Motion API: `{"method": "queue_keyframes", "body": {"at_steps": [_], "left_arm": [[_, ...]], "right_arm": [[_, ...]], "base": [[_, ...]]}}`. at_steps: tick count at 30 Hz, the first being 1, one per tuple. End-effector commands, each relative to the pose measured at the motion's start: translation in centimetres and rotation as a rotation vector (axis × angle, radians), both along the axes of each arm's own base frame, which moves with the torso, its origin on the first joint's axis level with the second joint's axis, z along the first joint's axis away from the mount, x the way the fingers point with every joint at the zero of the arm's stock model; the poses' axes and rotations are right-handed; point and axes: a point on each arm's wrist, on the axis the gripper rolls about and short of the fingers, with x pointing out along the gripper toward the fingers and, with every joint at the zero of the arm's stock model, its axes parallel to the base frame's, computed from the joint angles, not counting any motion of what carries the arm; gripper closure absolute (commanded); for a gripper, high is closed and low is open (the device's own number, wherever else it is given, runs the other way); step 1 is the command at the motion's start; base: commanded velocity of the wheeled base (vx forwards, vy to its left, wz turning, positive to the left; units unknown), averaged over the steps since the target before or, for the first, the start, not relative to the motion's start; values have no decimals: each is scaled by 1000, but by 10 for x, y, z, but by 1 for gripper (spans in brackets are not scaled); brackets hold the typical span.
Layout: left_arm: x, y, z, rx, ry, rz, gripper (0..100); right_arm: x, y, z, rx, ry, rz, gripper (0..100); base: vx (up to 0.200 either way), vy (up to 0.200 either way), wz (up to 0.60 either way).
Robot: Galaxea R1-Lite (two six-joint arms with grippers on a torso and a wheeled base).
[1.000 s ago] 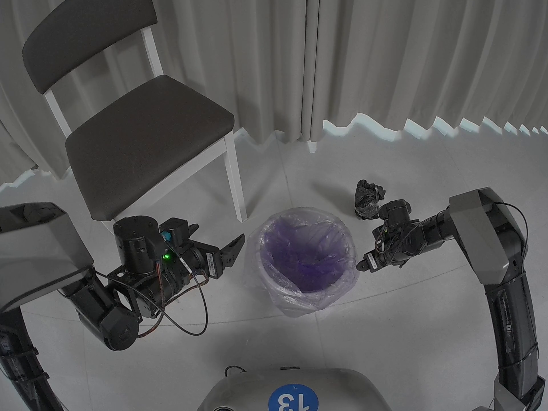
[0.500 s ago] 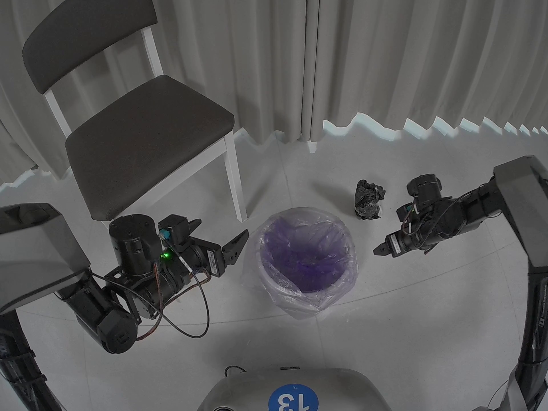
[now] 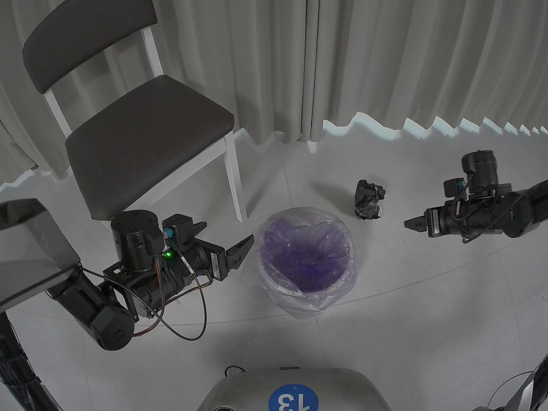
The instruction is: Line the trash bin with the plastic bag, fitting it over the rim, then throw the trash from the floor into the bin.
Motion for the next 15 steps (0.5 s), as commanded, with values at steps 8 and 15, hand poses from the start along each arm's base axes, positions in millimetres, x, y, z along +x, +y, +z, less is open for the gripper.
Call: {"method": "queue_keyframes", "body": {"at_steps": [8,15], "left_arm": [[-27,18,57,-6,7,67,0],[-40,25,58,10,-5,143,0]], "right_arm": [[-126,-17,39,62,-322,-18,0],[-140,-18,43,75,-392,0,0]], "base": [[0,0,0],[0,0,0]]}}
